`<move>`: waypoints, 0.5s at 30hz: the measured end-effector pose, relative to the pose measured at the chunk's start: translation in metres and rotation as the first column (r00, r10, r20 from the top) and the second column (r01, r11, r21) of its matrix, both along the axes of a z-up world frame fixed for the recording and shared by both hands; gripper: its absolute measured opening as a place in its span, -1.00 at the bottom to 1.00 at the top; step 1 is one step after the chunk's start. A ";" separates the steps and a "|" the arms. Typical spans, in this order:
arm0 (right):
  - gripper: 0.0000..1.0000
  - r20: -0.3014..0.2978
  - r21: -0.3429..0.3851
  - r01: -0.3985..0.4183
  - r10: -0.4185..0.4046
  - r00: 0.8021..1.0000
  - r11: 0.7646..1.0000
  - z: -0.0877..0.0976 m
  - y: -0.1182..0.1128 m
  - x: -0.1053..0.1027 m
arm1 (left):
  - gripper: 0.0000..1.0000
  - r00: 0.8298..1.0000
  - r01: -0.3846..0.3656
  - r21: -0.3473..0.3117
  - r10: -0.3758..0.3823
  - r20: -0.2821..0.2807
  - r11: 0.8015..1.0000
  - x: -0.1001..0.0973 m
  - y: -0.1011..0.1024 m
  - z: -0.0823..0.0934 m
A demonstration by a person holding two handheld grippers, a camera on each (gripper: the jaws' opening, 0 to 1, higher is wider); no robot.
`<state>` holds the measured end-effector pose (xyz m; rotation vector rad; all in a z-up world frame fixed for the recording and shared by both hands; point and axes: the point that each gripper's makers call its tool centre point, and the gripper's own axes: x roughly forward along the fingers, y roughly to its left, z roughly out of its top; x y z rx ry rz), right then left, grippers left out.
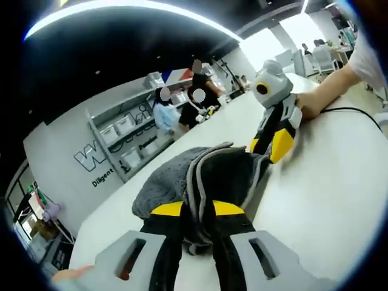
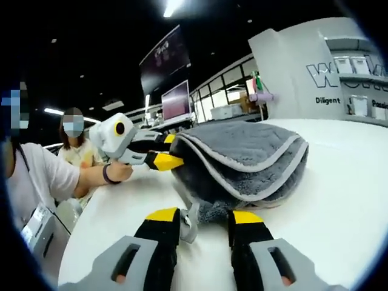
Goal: Fold the towel on the table until its edges align and the towel forms a compact rectangular stack.
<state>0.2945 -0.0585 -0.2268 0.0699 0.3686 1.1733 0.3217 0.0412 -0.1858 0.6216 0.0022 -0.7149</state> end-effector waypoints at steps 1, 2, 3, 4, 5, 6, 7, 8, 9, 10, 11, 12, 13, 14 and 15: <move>-0.44 -0.009 0.007 0.004 -0.004 1.000 1.000 0.001 -0.001 0.001 | -0.71 1.000 0.000 0.001 0.000 0.001 1.000 0.000 0.000 0.000; -0.47 -0.017 0.012 0.008 -0.008 1.000 1.000 0.001 -0.001 0.002 | -0.71 1.000 0.000 0.002 0.000 0.002 1.000 0.000 0.000 0.000; -0.50 -0.022 0.013 0.011 -0.010 1.000 1.000 0.001 -0.001 0.003 | -0.72 1.000 -0.001 0.004 0.001 0.003 1.000 0.000 0.000 0.000; -0.51 -0.025 0.018 0.012 -0.012 1.000 1.000 0.002 -0.001 0.003 | -0.73 1.000 -0.002 0.005 0.002 0.004 1.000 0.000 0.000 0.000; -0.51 -0.025 0.025 0.007 -0.006 1.000 1.000 0.003 0.000 0.002 | -0.73 1.000 -0.003 0.006 0.003 0.004 1.000 0.001 0.000 0.000; -0.49 -0.028 0.031 0.000 0.001 1.000 1.000 0.004 0.000 0.001 | -0.73 1.000 -0.005 0.007 0.005 0.004 1.000 0.001 0.001 0.000; -0.45 -0.031 0.036 -0.004 0.005 1.000 0.999 0.005 0.000 0.002 | -0.73 1.000 -0.005 0.007 0.005 0.003 1.000 0.001 0.001 0.000; -0.42 -0.033 0.039 -0.006 0.007 0.999 0.999 0.005 0.000 0.001 | -0.73 1.000 -0.006 0.009 0.006 0.004 1.000 0.001 0.001 0.000; -0.39 -0.048 0.050 -0.005 0.007 0.999 0.999 0.006 0.000 0.001 | -0.73 1.000 -0.005 0.009 0.005 0.004 1.000 0.001 0.001 0.000; -0.36 -0.058 0.055 -0.001 0.004 0.998 0.998 0.006 0.000 0.002 | -0.73 1.000 -0.005 0.009 0.005 0.005 1.000 0.001 0.001 0.000; -0.35 -0.066 0.057 0.005 -0.001 0.998 0.998 0.006 0.000 0.004 | -0.73 1.000 -0.005 0.010 0.005 0.005 1.000 0.001 0.001 0.000; -0.35 -0.074 0.059 0.011 -0.007 0.997 0.998 0.006 0.000 0.005 | -0.73 1.000 -0.004 0.010 0.004 0.006 1.000 0.001 0.001 0.000; -0.37 -0.082 0.061 0.017 -0.012 0.997 0.998 0.006 -0.001 0.007 | -0.73 1.000 -0.004 0.011 0.004 0.007 1.000 0.001 0.001 0.000; -0.38 -0.090 0.063 0.023 -0.017 0.996 0.998 0.006 -0.001 0.009 | -0.73 1.000 -0.003 0.011 0.003 0.008 1.000 0.001 0.000 0.000; -0.40 -0.093 0.062 0.024 -0.018 0.995 0.998 0.006 -0.001 0.009 | -0.73 1.000 -0.003 0.012 0.003 0.007 1.000 0.001 0.000 0.000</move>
